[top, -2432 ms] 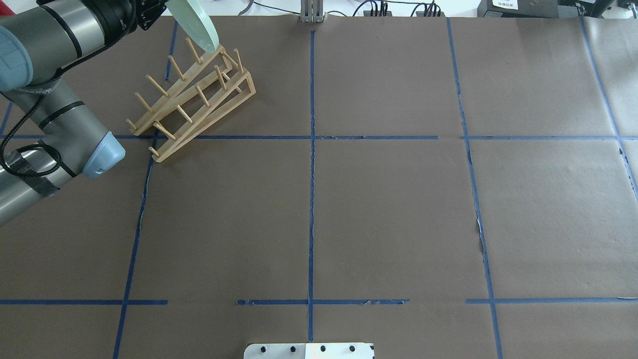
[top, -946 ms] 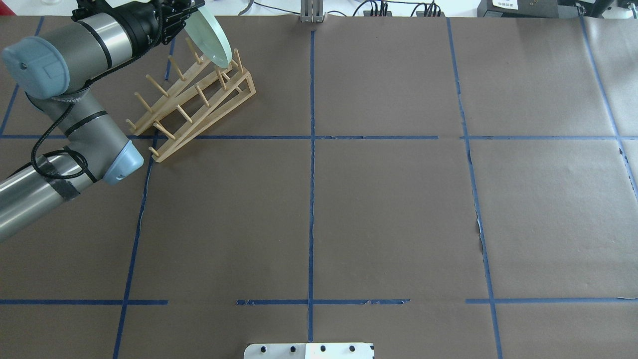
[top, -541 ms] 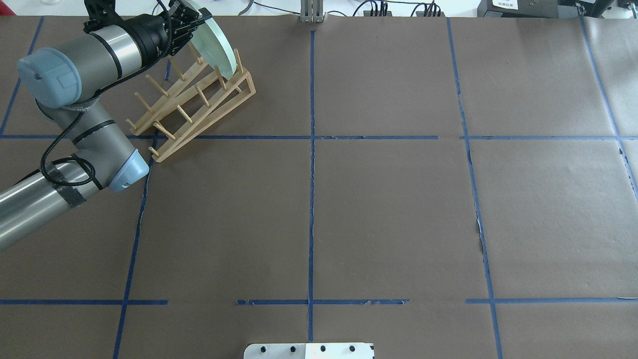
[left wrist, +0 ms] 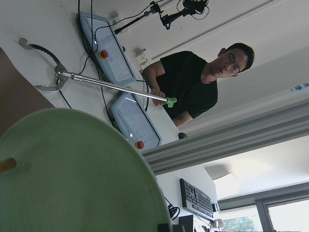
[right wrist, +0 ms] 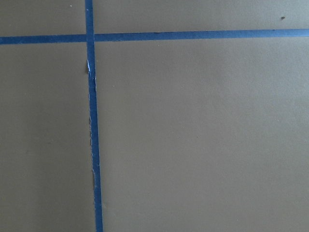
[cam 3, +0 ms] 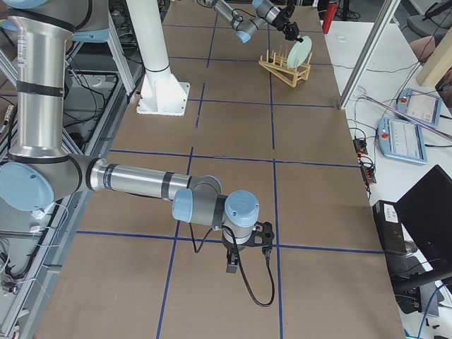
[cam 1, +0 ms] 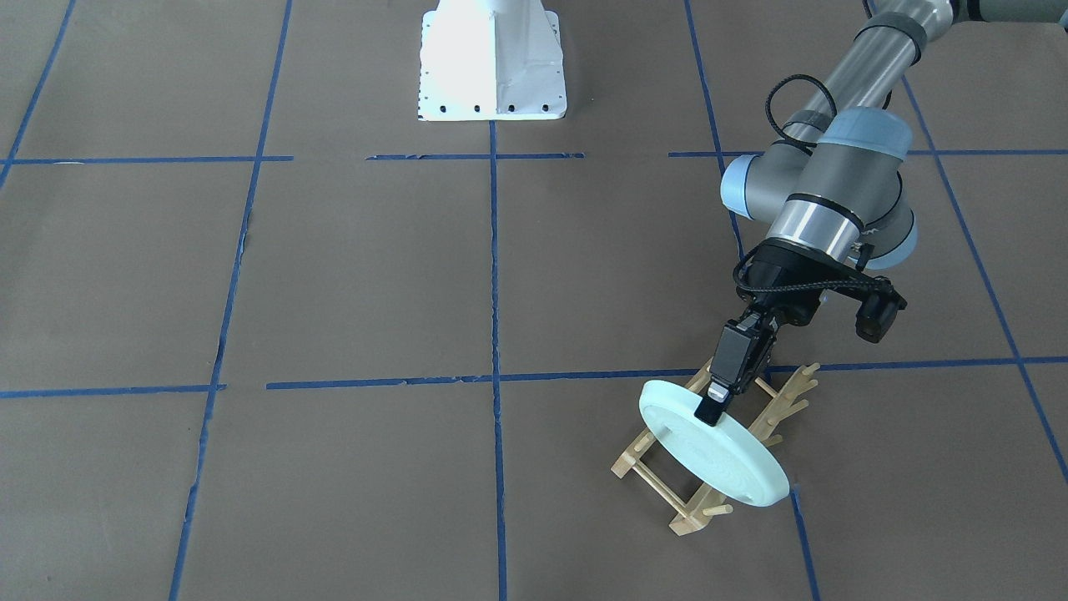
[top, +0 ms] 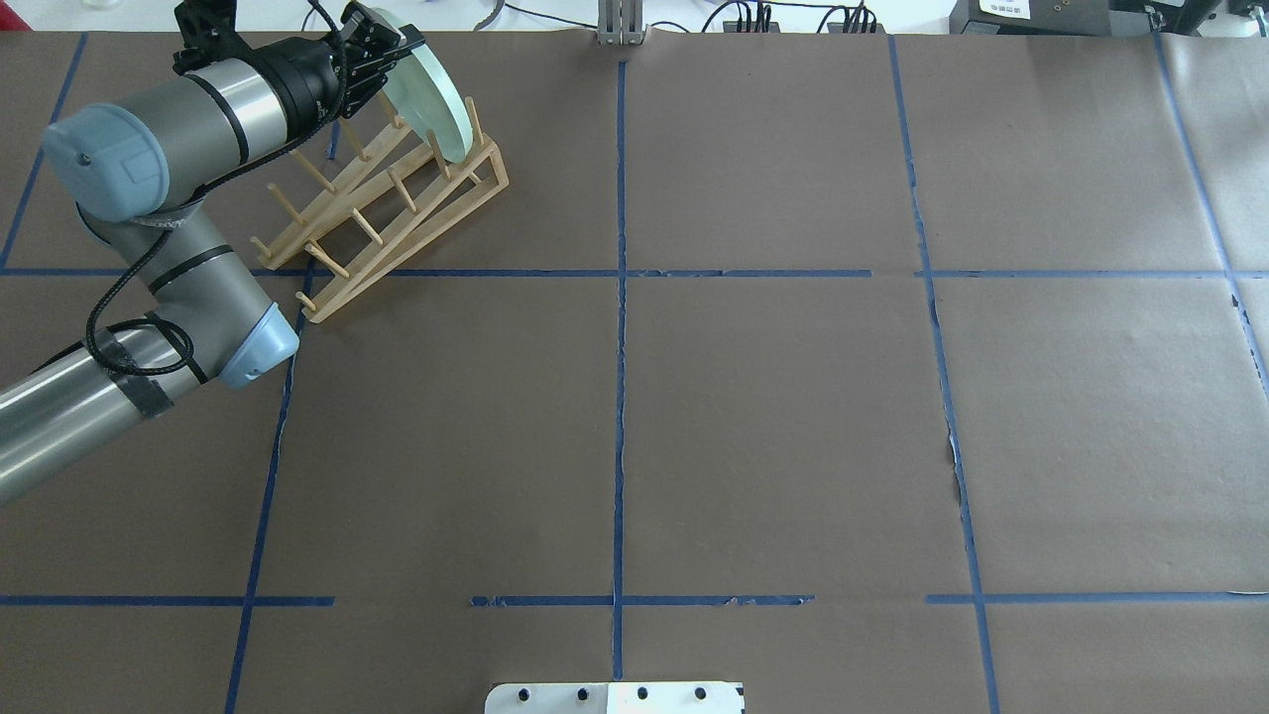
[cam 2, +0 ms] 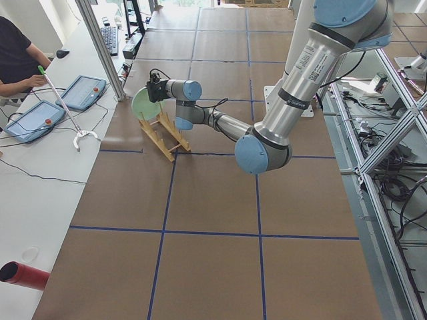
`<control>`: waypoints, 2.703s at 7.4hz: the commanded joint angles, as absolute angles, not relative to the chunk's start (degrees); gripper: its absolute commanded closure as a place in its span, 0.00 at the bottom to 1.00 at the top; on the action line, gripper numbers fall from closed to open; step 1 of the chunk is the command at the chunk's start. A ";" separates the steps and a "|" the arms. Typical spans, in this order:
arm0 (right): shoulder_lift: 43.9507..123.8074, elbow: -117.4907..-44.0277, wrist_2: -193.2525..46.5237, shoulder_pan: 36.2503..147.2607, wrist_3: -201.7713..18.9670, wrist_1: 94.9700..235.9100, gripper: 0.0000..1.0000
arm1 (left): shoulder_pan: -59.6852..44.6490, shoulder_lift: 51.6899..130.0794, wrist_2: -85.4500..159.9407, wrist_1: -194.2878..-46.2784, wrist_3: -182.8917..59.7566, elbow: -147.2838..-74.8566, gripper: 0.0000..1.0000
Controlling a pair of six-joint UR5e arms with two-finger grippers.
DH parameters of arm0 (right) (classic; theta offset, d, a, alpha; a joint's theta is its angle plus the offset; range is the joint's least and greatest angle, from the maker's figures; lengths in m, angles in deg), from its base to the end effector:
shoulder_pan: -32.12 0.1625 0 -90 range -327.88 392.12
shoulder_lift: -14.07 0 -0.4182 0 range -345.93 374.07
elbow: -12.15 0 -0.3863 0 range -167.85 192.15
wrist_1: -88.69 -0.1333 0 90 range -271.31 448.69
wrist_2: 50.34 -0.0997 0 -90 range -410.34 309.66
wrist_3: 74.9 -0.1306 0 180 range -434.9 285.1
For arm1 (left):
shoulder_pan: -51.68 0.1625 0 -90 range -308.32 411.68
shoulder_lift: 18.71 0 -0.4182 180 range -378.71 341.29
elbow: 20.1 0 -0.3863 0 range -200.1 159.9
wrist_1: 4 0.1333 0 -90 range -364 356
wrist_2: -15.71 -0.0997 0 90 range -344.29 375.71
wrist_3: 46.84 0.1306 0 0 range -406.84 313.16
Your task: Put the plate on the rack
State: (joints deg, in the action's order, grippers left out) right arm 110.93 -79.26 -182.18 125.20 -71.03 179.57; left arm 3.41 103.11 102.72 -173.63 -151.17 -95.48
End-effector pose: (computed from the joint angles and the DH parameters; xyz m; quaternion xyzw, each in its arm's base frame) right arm 0.0688 -0.4199 0.7221 -0.0299 -0.3590 0.0133 0.9328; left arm 0.3661 -0.6210 0.2891 0.2348 0.7101 -0.3614 0.5568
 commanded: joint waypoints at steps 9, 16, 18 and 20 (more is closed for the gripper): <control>110.84 -79.26 -182.18 125.20 -71.03 179.57 0.00 | -17.72 96.30 135.20 -131.26 -101.82 -105.67 0.00; 110.93 -79.26 -182.18 125.20 -71.03 179.57 0.00 | -45.87 74.34 152.18 -91.11 -35.62 -109.37 0.00; 110.93 -79.26 -182.18 125.20 -71.03 179.57 0.00 | -45.01 73.13 151.77 -84.03 -36.81 -110.28 0.00; 110.93 -79.26 -182.18 125.20 -71.03 179.57 0.00 | -44.91 72.78 149.49 -84.07 -37.34 -111.50 0.00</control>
State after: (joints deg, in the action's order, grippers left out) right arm 110.93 -79.26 -182.18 125.20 -71.03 179.57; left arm -44.99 73.03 150.59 -84.61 -36.93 -110.90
